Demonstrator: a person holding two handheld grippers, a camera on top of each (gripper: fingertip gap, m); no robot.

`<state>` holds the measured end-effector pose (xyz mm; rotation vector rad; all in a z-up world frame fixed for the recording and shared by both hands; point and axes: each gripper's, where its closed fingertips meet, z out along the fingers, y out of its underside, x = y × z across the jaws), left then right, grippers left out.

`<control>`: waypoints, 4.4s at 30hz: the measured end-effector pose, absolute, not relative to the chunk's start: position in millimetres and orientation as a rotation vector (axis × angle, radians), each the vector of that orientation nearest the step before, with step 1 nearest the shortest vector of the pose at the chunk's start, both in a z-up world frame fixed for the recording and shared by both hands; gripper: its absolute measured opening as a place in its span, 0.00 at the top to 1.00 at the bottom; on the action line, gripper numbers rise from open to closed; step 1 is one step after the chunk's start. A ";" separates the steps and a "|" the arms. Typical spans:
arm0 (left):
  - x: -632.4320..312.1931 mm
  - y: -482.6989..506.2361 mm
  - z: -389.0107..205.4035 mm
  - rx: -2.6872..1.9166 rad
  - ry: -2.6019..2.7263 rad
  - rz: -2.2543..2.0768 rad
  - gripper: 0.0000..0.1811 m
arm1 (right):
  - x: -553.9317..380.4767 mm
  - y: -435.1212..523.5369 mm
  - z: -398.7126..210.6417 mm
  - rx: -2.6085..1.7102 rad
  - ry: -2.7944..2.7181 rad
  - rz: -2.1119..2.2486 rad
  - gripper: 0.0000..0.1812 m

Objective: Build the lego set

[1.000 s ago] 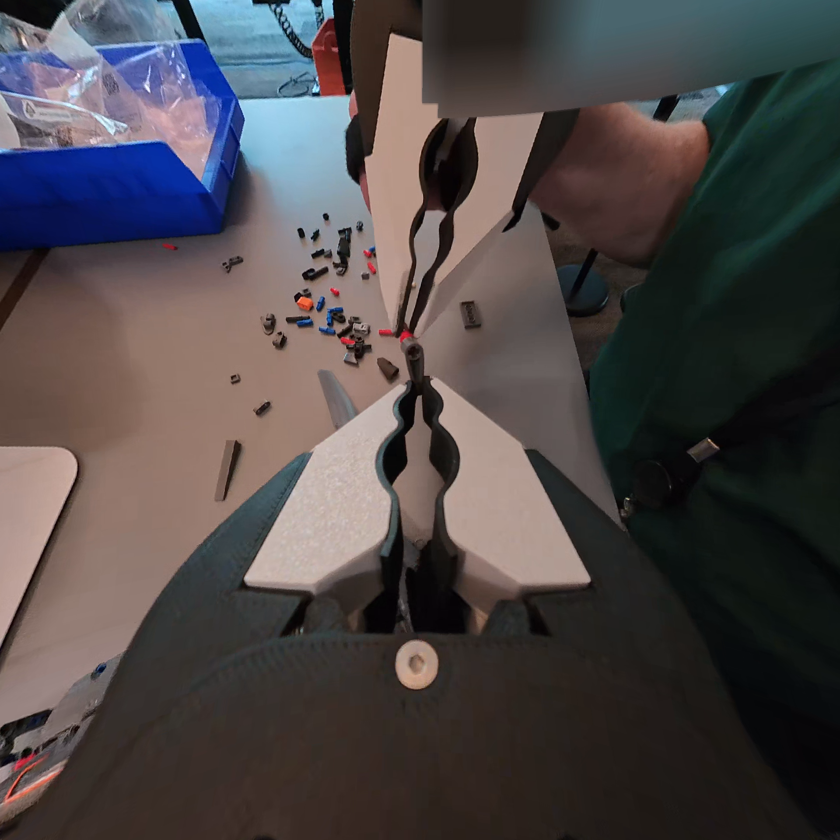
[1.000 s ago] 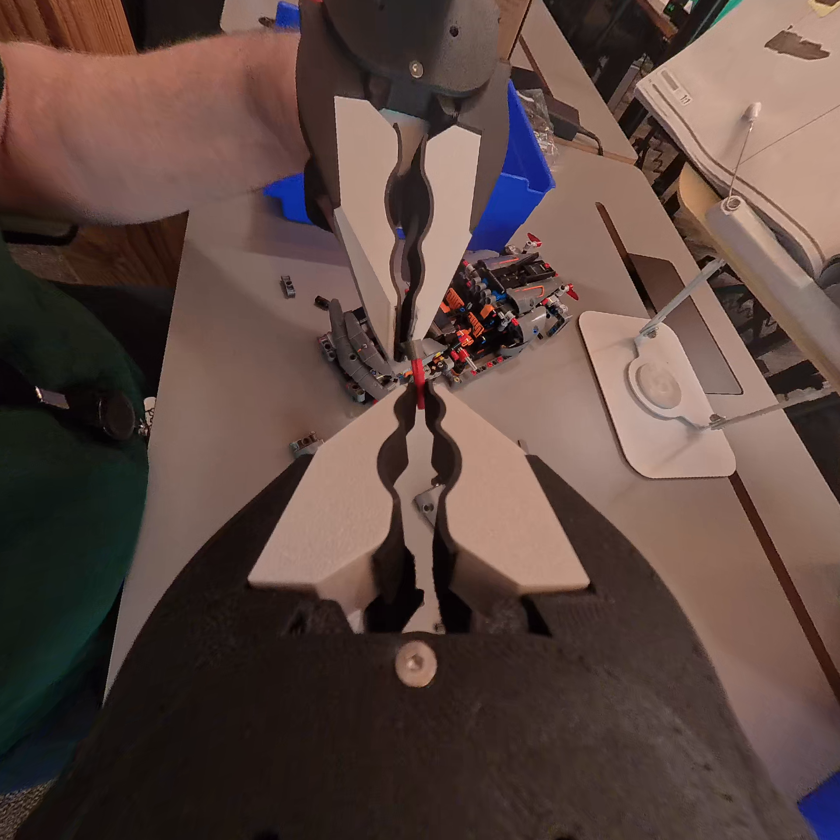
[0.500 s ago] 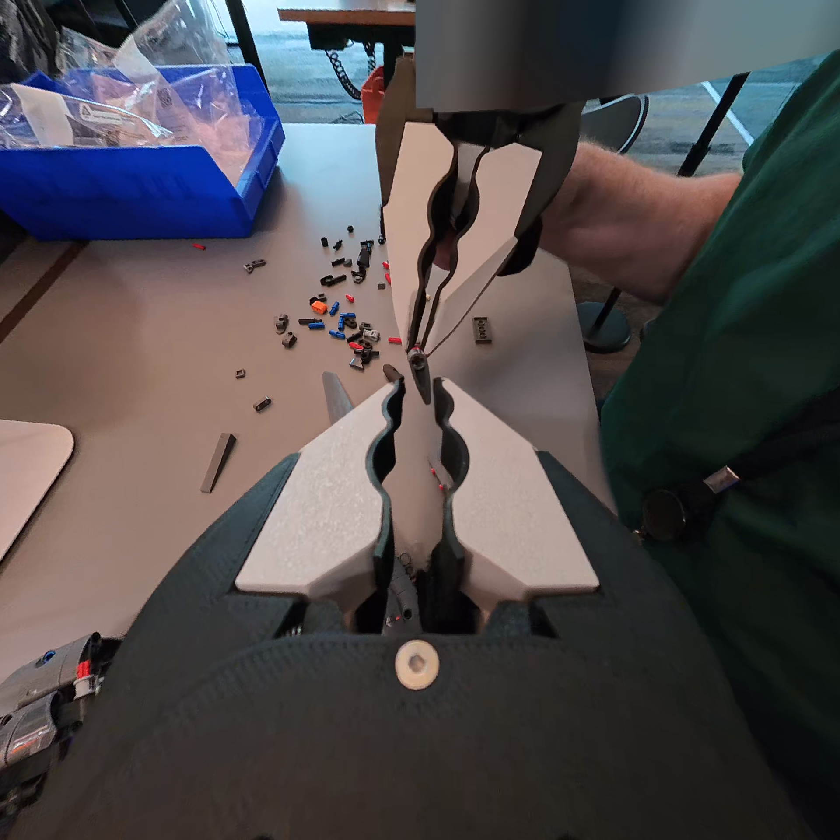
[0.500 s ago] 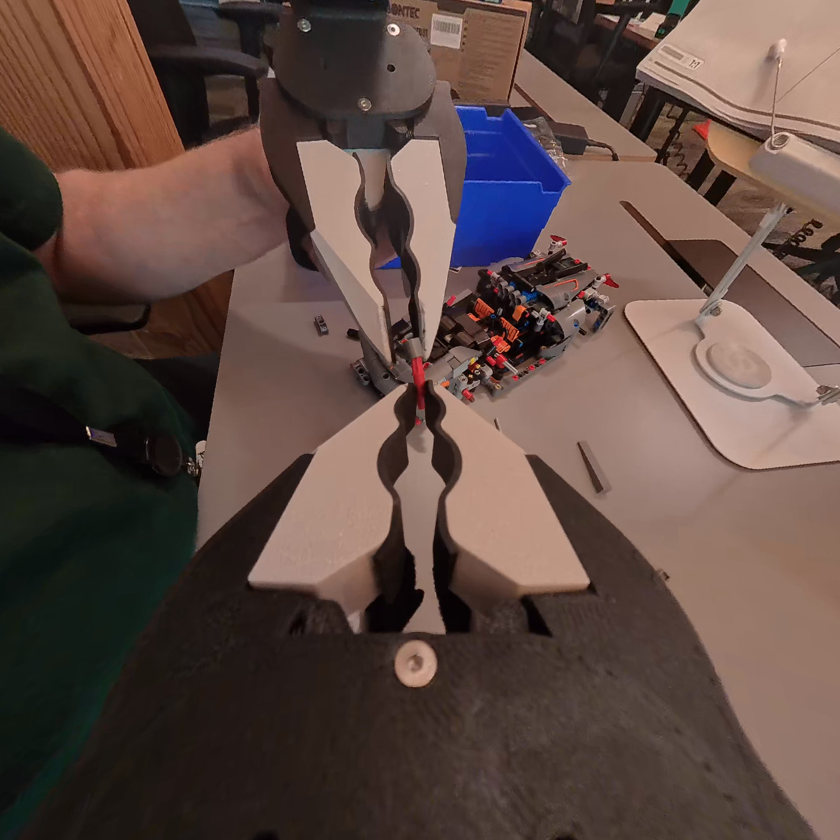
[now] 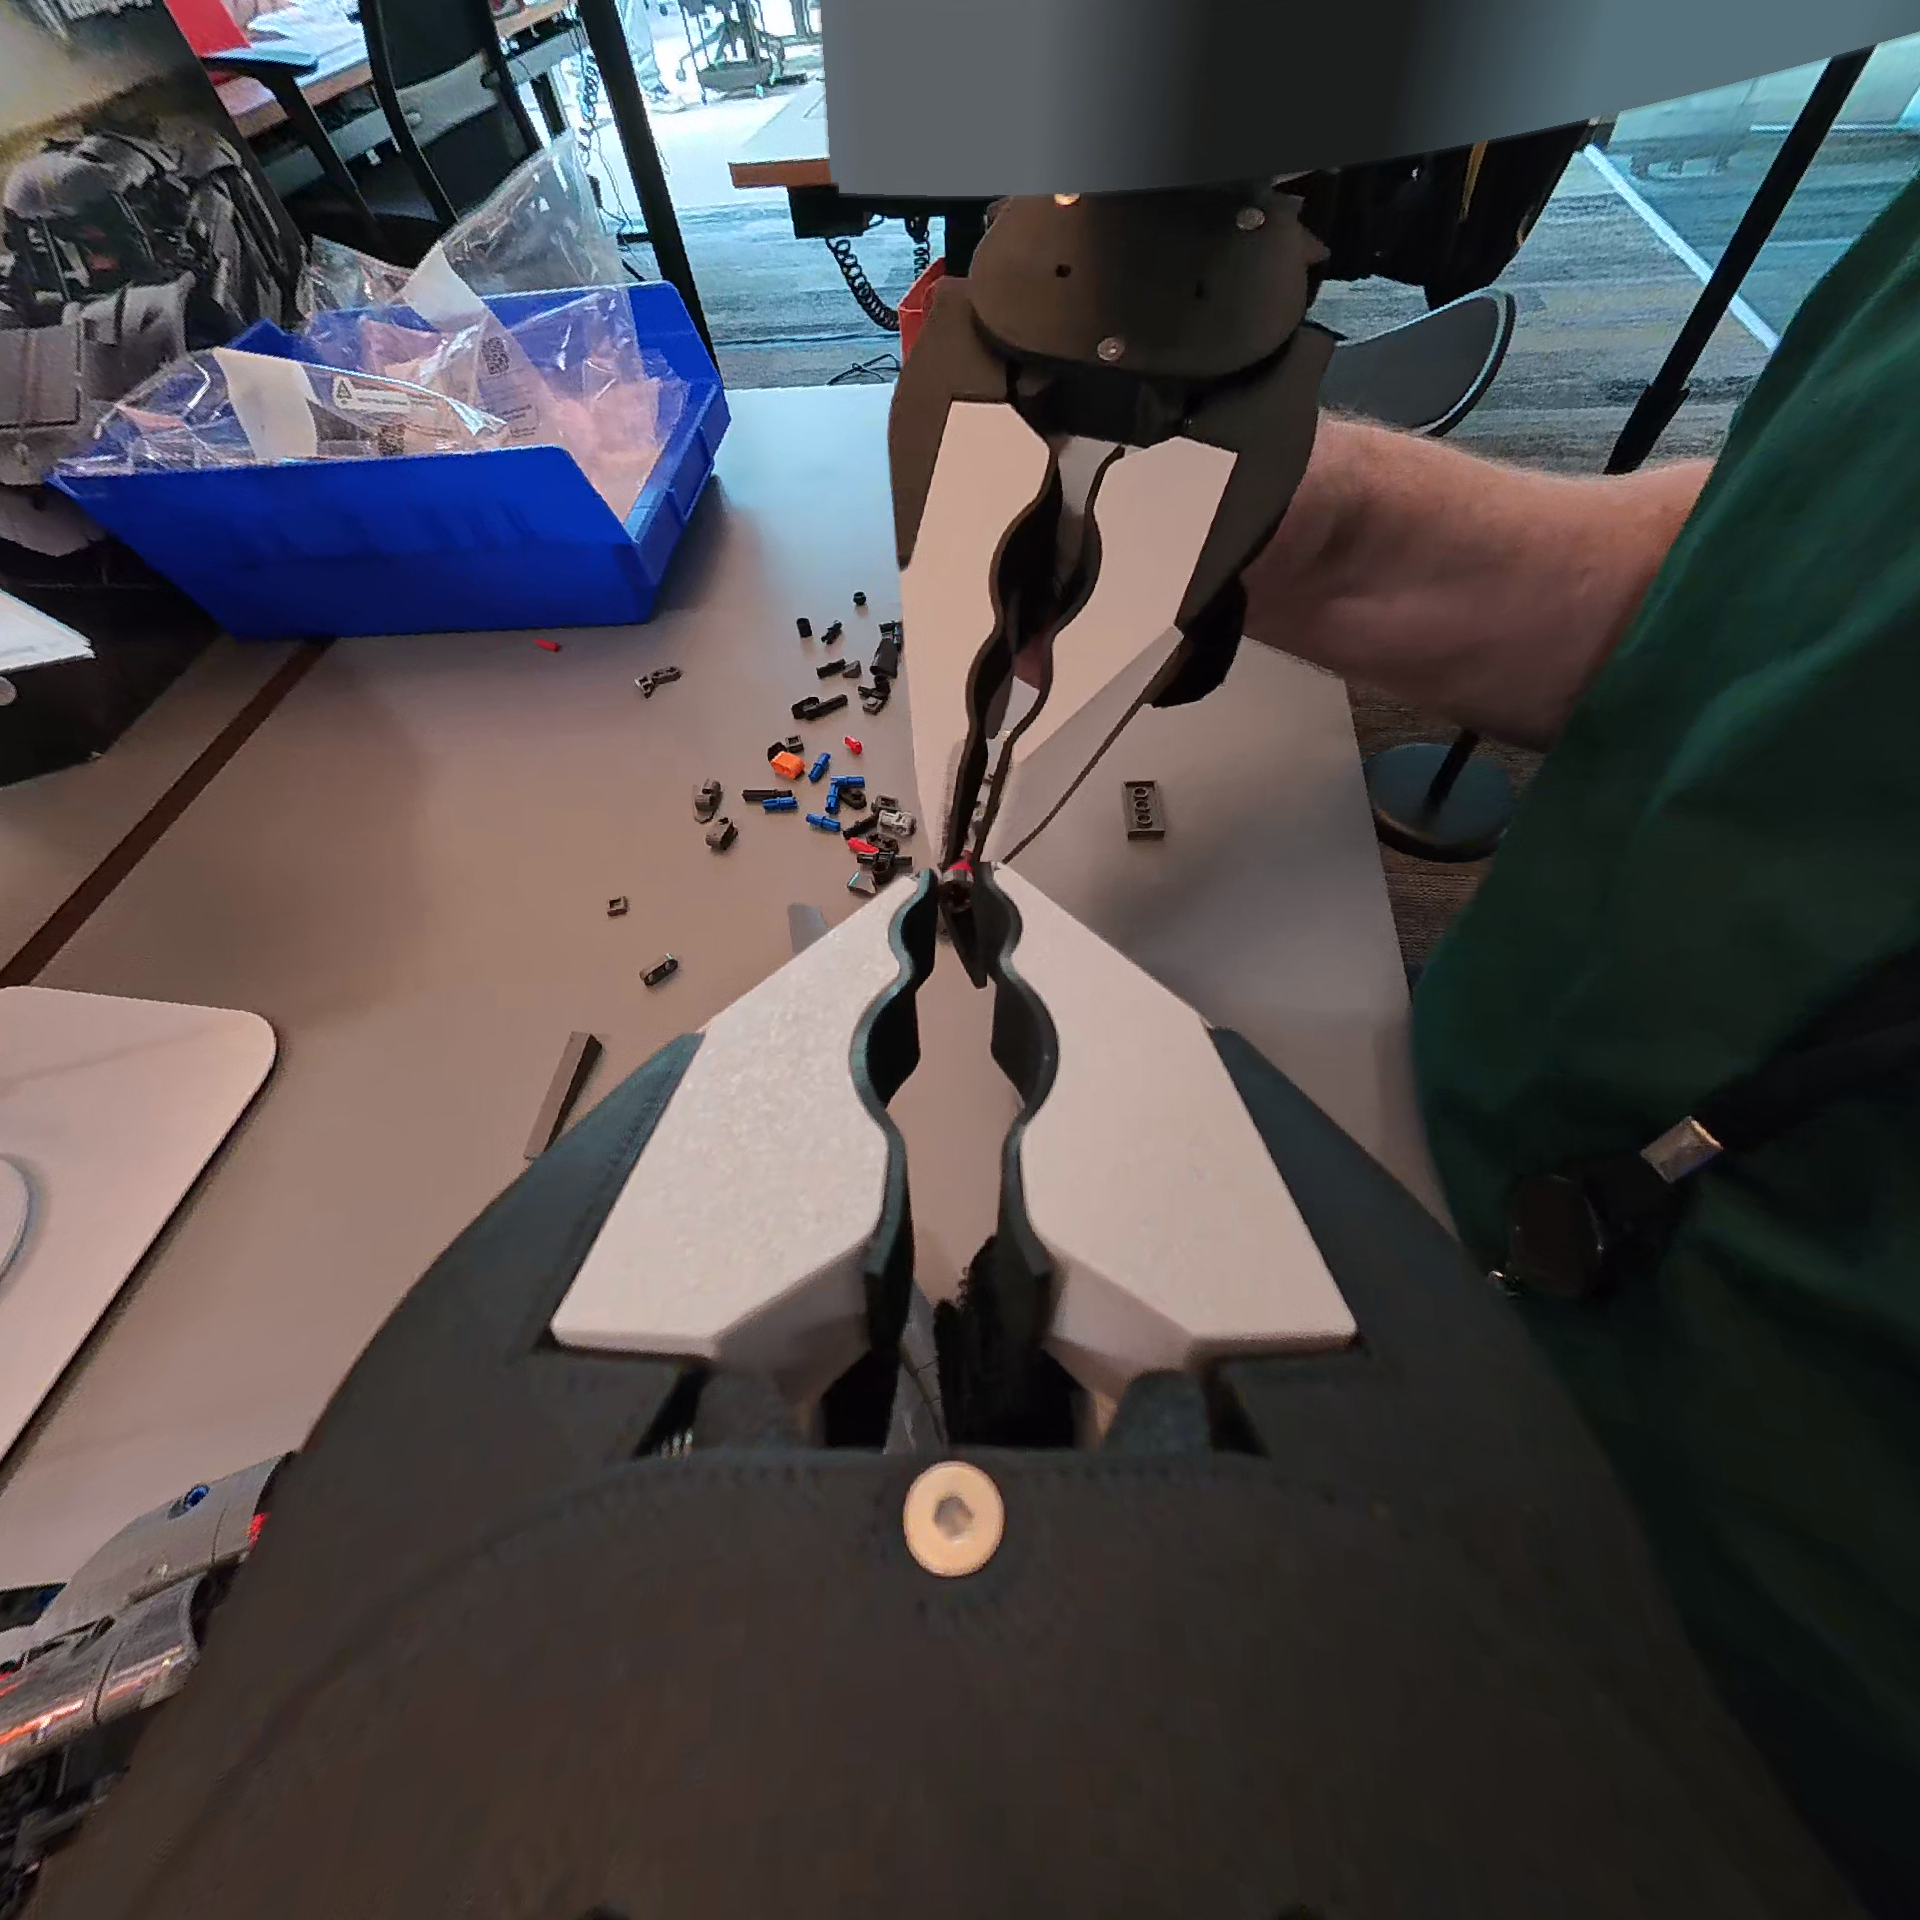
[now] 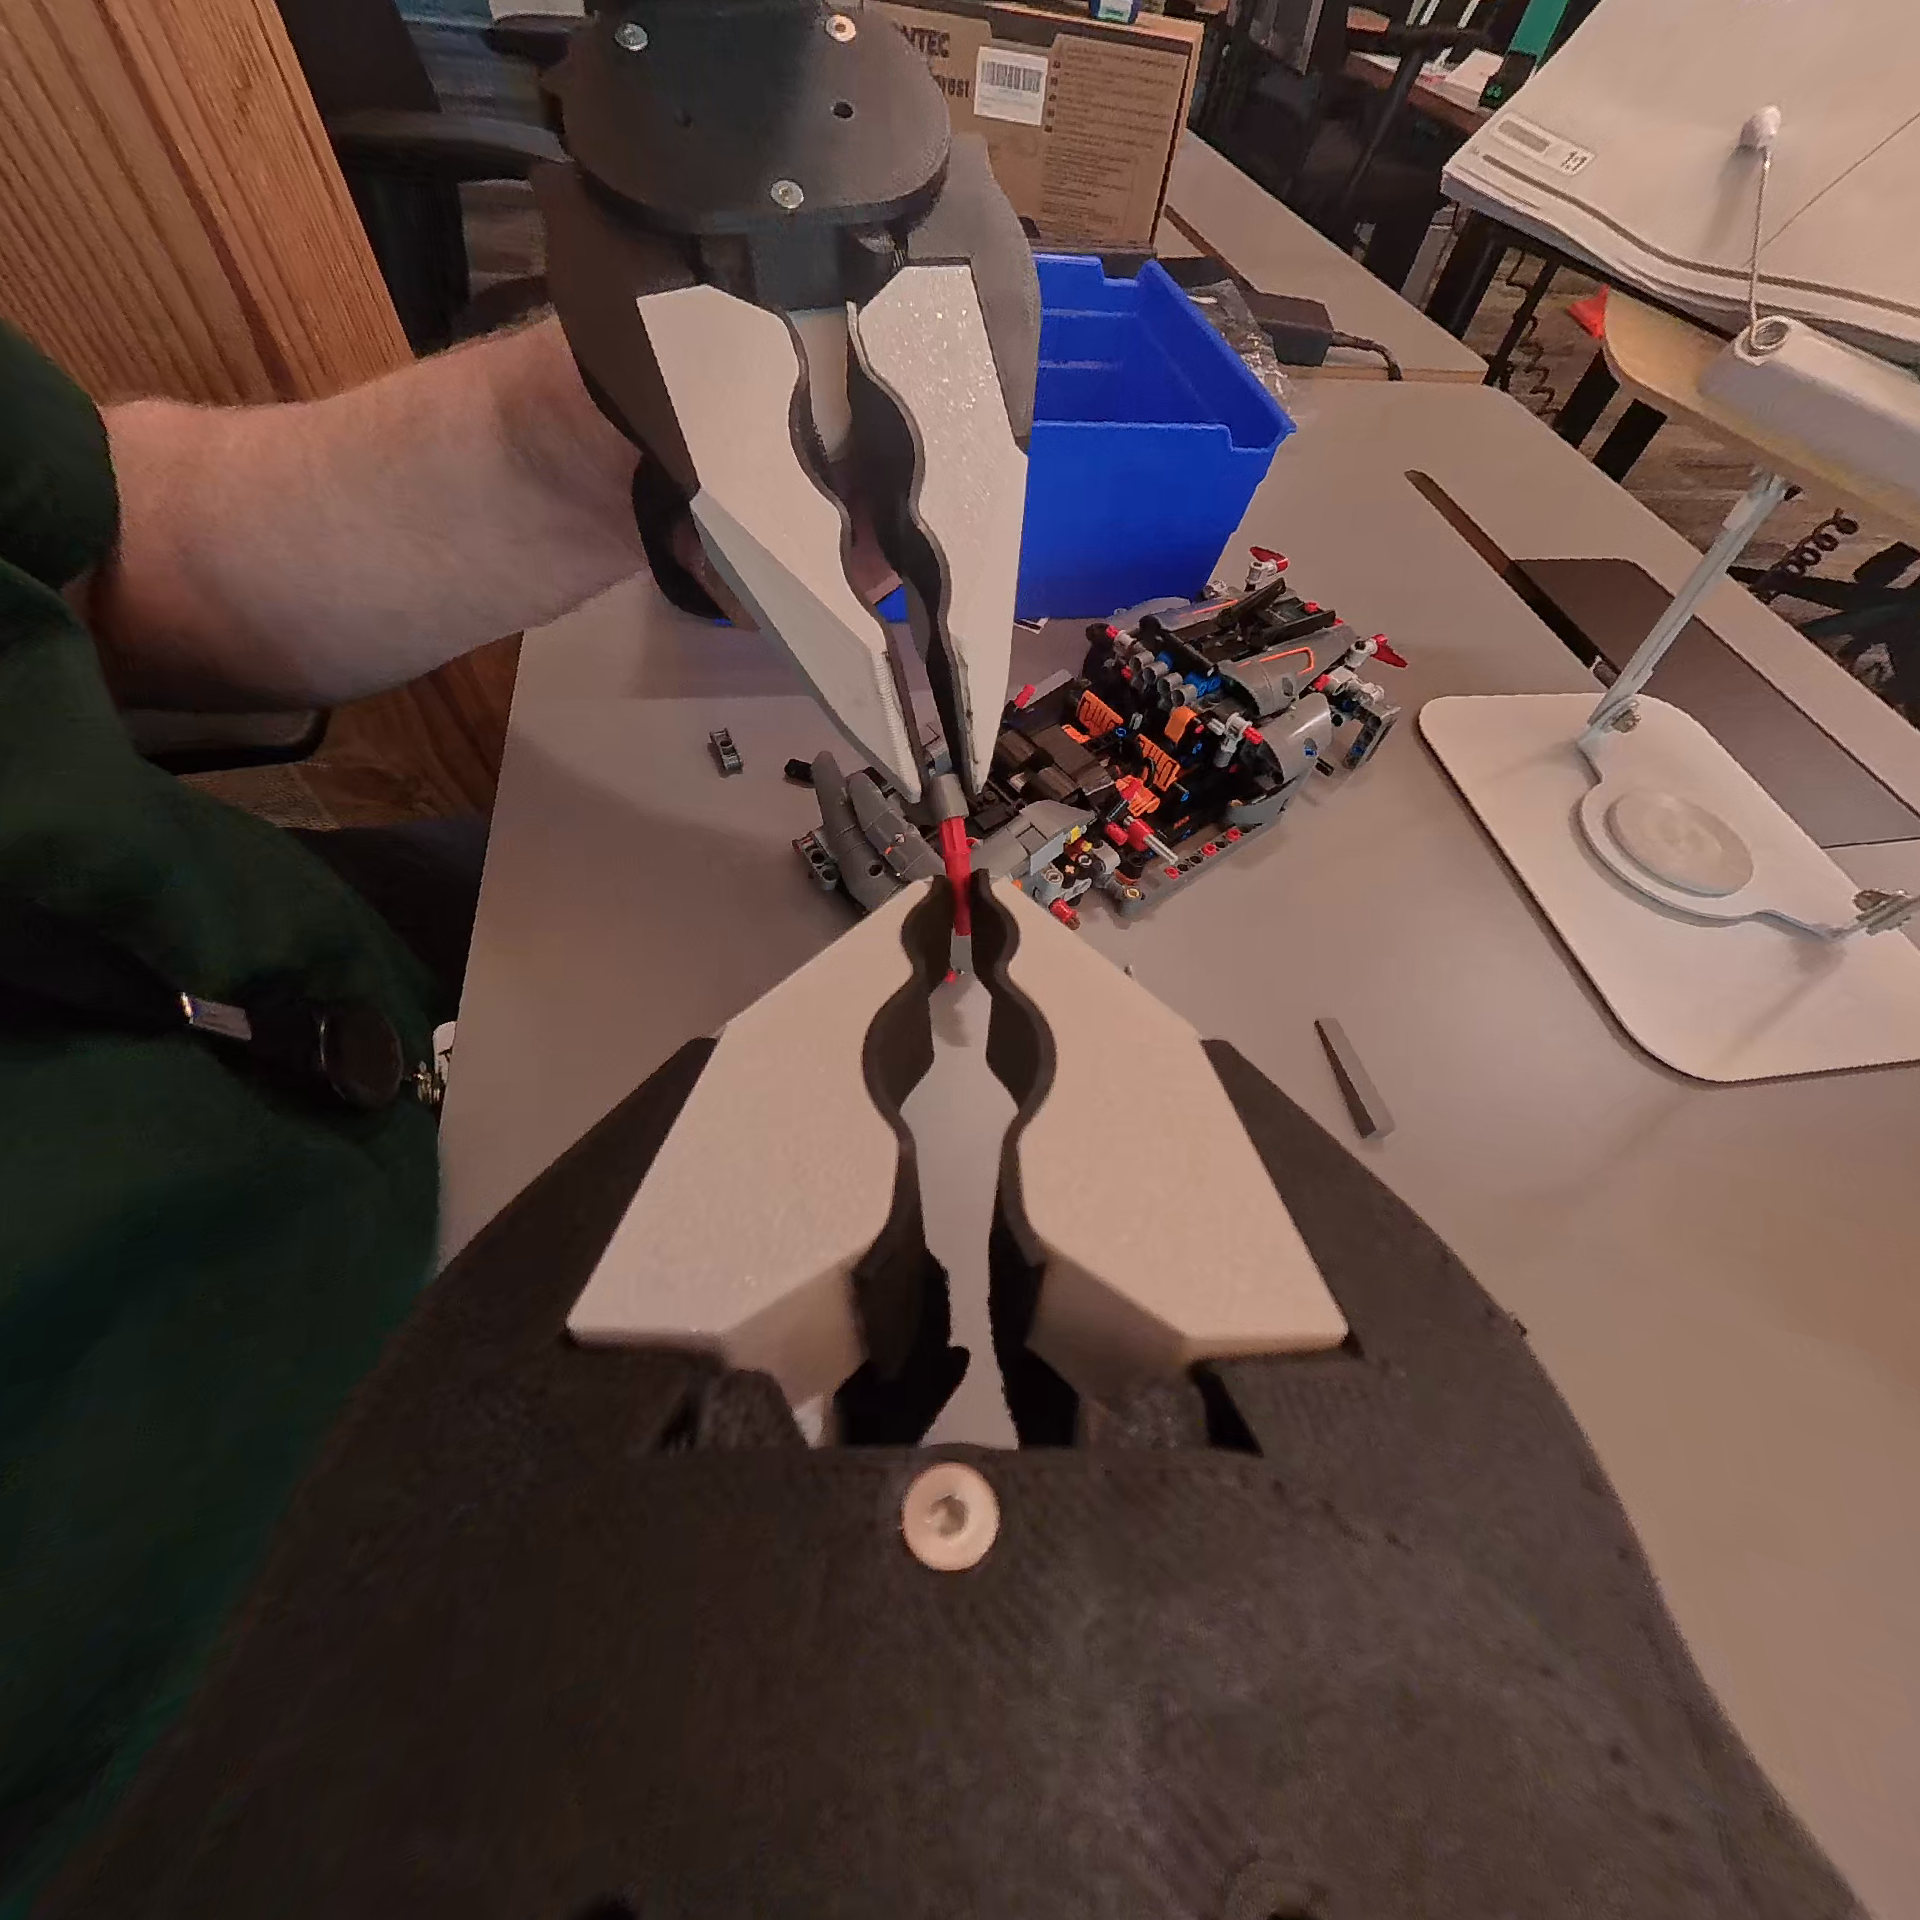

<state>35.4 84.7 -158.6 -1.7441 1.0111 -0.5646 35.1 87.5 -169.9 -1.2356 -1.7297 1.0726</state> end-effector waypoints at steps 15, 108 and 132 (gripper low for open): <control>35.8 83.9 -141.5 -1.640 0.930 -0.730 0.98 | 35.5 86.3 -152.6 -1.185 -1.641 1.201 1.00; 57.9 79.0 -109.8 -1.260 1.177 0.319 0.98 | 40.1 75.6 -110.4 -1.351 -0.958 2.236 0.86; 38.4 84.1 -83.1 -1.350 0.609 -0.779 0.98 | 27.3 80.7 -92.6 -1.144 -1.217 1.840 0.93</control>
